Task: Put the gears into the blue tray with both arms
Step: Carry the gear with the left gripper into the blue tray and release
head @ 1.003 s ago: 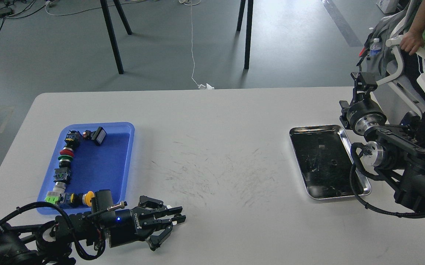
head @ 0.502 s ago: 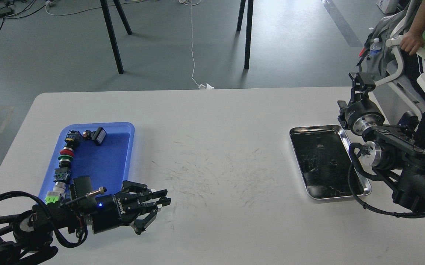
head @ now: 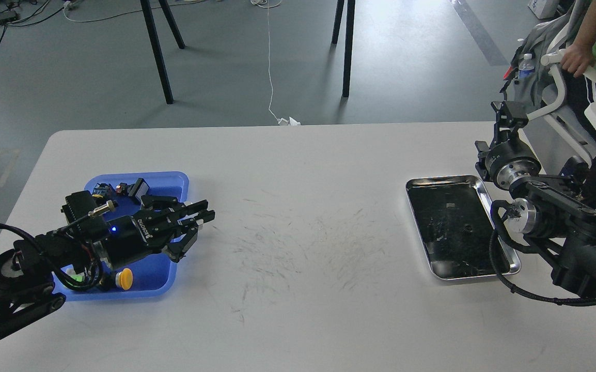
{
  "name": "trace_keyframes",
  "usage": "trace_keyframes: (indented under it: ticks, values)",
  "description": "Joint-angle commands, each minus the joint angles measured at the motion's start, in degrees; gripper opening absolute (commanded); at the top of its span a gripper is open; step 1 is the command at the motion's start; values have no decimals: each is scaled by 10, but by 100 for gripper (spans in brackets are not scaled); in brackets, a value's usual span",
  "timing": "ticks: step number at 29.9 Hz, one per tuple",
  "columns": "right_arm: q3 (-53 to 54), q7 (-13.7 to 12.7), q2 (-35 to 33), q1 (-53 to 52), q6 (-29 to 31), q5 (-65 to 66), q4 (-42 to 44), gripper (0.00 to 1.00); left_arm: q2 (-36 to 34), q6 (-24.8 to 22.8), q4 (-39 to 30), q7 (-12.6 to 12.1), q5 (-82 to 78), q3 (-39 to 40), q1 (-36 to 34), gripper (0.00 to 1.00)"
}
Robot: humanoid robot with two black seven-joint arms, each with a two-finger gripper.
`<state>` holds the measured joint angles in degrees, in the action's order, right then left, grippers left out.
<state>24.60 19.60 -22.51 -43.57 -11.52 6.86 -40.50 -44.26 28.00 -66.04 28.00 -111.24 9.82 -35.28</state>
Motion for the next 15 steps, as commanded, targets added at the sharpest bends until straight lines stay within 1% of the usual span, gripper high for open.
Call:
trace_keyframes:
  ticks: [1, 4, 7, 15]
  values:
    - [0, 0, 3, 0, 0, 0, -1, 97, -3, 0, 11, 0, 13, 1, -8, 22]
    - [-1, 0, 4, 0, -1, 0, -4, 97, -4, 0, 20, 0, 30, 0, -6, 22]
    - [-1, 0, 4, 0, -1, 0, -4, 97, -4, 0, 53, 0, 45, 0, -2, 23]
    - [-1, 0, 4, -4, -2, 0, -7, 97, -3, 0, 88, 0, 98, 5, 1, 23]
